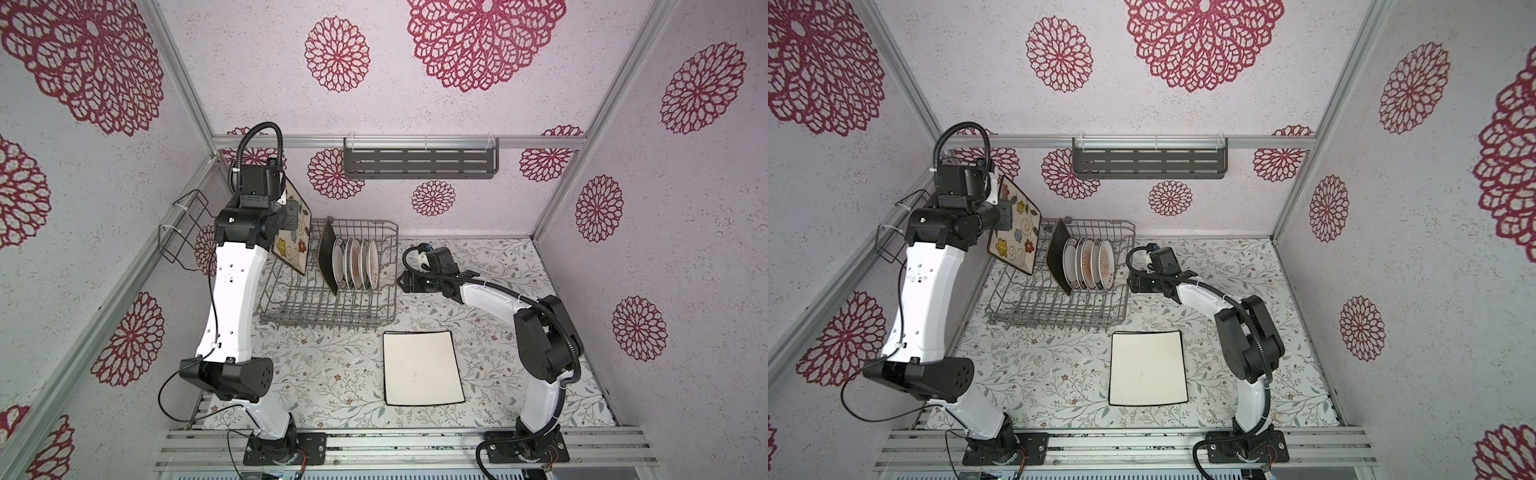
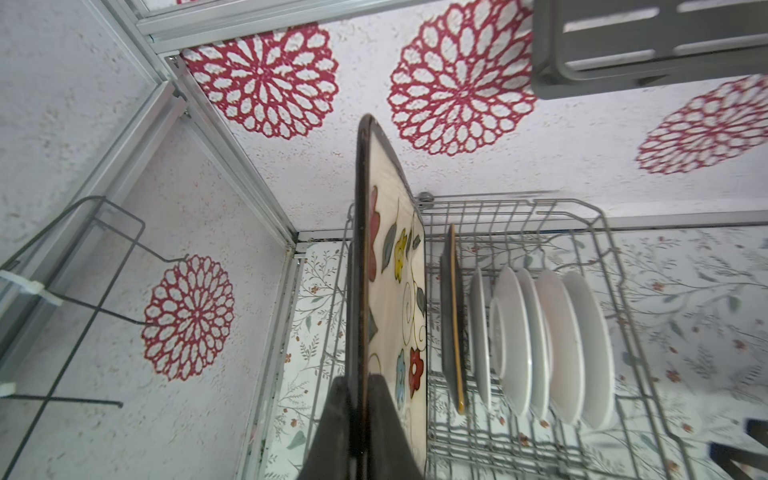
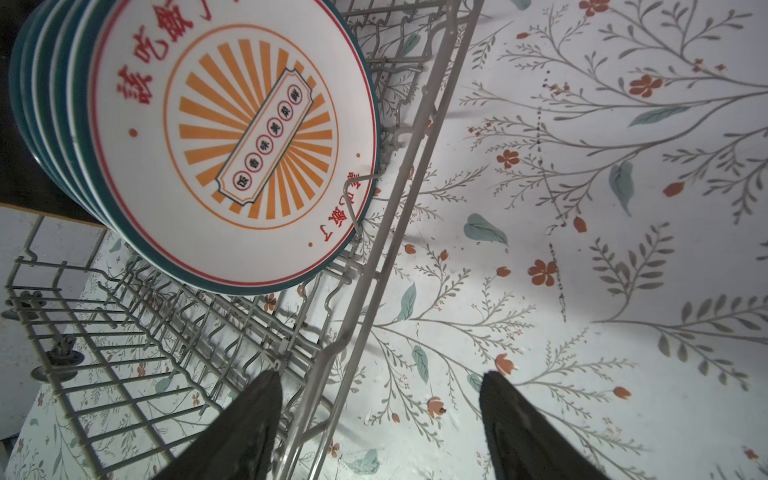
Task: Unload the plates from the dish rack
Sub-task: 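Lift the floral square plate up out of the rack with the left gripper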
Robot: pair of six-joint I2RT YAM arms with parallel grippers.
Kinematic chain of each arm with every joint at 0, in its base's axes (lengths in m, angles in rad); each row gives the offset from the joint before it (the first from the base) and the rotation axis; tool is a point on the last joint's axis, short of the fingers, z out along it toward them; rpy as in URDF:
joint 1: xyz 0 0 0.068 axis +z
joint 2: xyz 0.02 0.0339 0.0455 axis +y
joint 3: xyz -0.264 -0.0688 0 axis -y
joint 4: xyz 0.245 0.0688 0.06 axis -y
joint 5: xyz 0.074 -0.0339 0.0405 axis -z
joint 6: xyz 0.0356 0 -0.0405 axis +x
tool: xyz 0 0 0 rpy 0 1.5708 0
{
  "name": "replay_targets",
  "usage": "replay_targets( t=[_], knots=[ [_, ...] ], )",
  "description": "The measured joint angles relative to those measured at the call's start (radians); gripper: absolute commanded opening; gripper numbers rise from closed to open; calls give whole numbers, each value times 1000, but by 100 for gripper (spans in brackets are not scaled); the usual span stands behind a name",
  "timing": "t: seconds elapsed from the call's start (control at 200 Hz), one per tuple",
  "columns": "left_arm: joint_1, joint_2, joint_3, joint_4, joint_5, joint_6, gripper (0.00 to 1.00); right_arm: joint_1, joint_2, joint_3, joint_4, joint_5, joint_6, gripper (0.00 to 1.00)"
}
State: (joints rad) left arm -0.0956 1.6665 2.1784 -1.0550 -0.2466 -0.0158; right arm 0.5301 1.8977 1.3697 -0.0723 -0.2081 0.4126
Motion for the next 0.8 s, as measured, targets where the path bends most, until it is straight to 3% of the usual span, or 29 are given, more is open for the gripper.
replay_targets(
  t=[0.44,0.8],
  knots=[
    [-1,-330,-356,105,274,-231,0,0,-9,-36,14,-6,-13,80],
    [-5,-477,-596,193,388,-381,0,0,-139,-153,11,3,-18,82]
  ],
)
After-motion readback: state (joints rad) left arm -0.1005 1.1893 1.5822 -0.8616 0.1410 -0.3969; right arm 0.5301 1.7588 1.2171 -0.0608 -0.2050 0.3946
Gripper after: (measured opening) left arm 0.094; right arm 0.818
